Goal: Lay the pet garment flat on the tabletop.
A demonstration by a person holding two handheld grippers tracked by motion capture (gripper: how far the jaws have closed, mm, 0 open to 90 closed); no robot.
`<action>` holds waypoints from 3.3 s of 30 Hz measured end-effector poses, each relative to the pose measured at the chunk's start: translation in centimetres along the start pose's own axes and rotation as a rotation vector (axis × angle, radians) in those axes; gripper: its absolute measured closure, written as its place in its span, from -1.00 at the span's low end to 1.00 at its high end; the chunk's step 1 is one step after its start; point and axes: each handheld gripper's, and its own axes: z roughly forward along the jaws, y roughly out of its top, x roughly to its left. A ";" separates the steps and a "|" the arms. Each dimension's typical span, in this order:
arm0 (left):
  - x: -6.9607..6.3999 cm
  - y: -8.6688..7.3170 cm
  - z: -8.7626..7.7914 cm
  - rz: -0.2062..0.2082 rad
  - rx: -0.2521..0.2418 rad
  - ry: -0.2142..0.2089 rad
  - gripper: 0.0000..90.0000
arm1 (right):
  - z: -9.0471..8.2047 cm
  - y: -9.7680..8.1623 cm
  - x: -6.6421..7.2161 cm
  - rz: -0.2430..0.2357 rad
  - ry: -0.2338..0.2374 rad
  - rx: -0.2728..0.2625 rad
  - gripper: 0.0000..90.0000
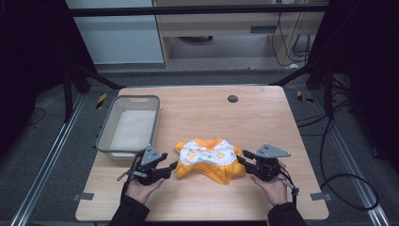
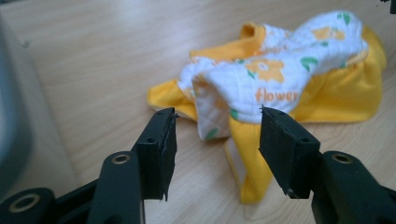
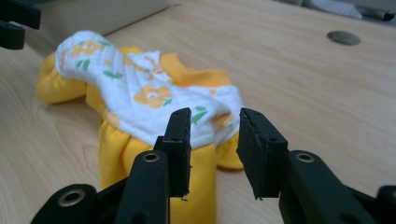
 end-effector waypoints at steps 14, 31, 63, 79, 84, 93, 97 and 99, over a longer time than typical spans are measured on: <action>3.7 4.7 6.0 -0.016 0.015 0.043 0.05 | 2.6 2.5 -4.1 0.041 -0.067 0.015 0.34; 3.3 1.9 12.4 -0.007 0.222 -0.019 0.04 | 9.5 0.4 -3.8 0.014 0.021 0.221 0.30; 2.3 7.4 7.2 -0.039 -0.054 -0.007 0.81 | 5.1 5.7 -2.0 -0.030 0.035 -0.041 0.90; 4.1 10.4 7.2 -0.100 -0.157 0.104 0.16 | 7.3 9.4 -3.8 -0.071 -0.262 -0.116 0.47; 3.6 10.1 5.5 -0.086 -0.163 0.080 0.11 | 5.6 9.6 -3.5 -0.085 -0.235 -0.119 0.39; 1.6 8.2 2.1 -0.012 -0.113 0.000 0.04 | 1.2 8.7 -2.2 -0.061 -0.147 -0.100 0.06; 0.9 6.9 1.4 0.020 -0.090 -0.015 0.03 | 0.1 7.7 -1.8 -0.044 -0.122 -0.093 0.00; 0.7 6.0 1.1 0.022 -0.072 -0.031 0.03 | -0.4 7.0 -1.7 -0.033 -0.113 -0.087 -0.02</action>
